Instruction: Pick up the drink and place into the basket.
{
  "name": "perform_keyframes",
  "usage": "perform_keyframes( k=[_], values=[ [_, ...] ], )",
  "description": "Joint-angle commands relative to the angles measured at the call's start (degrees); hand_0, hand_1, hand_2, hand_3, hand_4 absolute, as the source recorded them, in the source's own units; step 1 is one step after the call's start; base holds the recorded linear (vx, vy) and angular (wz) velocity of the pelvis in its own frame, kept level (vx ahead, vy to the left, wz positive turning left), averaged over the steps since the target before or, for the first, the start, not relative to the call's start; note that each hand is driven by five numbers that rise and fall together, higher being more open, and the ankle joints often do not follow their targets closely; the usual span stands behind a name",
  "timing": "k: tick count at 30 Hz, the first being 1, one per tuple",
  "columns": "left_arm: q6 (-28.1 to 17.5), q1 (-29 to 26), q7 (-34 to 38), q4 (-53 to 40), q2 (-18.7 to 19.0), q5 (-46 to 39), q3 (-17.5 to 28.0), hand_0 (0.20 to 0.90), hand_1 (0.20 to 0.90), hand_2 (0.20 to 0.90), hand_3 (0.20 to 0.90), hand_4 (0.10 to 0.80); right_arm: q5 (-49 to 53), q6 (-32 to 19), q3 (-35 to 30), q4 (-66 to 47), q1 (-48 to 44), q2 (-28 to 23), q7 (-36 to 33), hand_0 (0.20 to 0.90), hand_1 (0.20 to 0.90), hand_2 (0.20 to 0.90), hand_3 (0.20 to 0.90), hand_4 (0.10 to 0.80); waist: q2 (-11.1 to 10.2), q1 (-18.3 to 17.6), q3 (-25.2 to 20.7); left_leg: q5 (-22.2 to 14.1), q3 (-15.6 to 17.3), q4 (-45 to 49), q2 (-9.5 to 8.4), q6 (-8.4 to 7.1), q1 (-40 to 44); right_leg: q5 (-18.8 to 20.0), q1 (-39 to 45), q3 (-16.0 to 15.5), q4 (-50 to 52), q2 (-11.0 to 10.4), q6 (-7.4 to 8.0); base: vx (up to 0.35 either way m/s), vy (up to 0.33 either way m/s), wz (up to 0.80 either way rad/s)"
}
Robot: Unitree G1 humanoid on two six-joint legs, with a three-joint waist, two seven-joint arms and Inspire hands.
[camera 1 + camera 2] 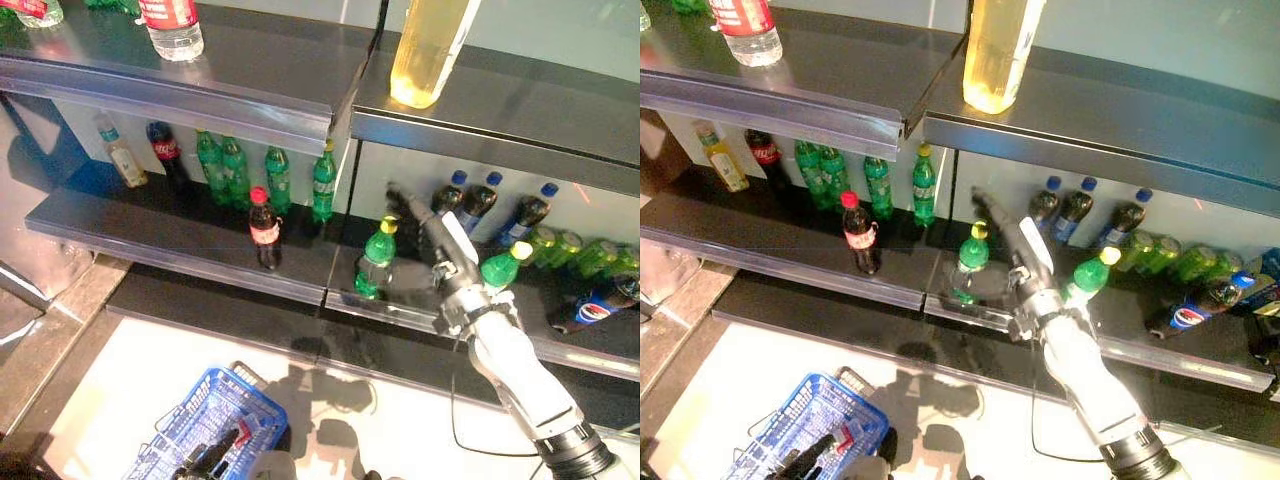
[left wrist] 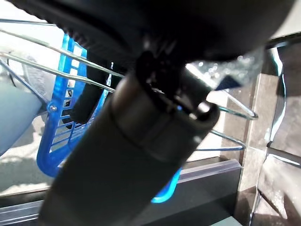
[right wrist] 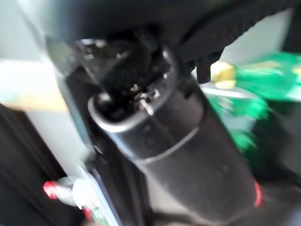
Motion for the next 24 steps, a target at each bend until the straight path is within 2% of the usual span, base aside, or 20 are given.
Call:
perform_keyframes(
  k=[1, 13, 24],
  values=[
    [-5.5, -4.4, -2.9, -2.8, 0.1, 3.6, -2.2, 0.300, 0.300, 0.300, 0.200, 0.100, -0.7, -4.5, -5.6, -4.6, -5.4, -0.2, -11.9, 0.900, 0.900, 0.900, 0.900, 0.800, 0.6, -0.1, -2.6, -5.3, 1.3, 5.2, 1.70, -2.12, -1.7, 1.6, 0.7, -1.0, 0.8, -0.1, -1.12, 0.042, 0.022, 0.00],
    [-4.5, -3.2, -3.2, -2.8, -0.3, 6.1, -3.3, 0.300, 0.300, 0.300, 0.200, 0.100, -1.6, 0.6, -4.5, 3.4, -6.8, 2.9, -21.4, 0.900, 0.900, 0.900, 0.900, 0.800, 2.0, 1.9, -0.2, -6.0, -0.6, 10.3, 0.82, -2.37, -4.9, 0.3, -0.5, -3.3, 4.8, -1.1, -2.32, 0.054, 0.027, 0.07],
    [-4.3, -1.5, -4.1, -4.4, -0.1, 6.0, -4.3, 0.300, 0.300, 0.300, 0.200, 0.100, -0.5, 1.6, -2.7, 4.2, -3.6, 3.6, -19.8, 0.900, 0.900, 0.900, 0.900, 0.800, 3.3, 1.8, 3.1, -6.3, -1.6, 14.2, -0.10, -2.45, -7.3, -0.1, -2.3, -3.7, 8.3, -2.6, -2.41, 0.052, 0.041, 0.08]
  ],
)
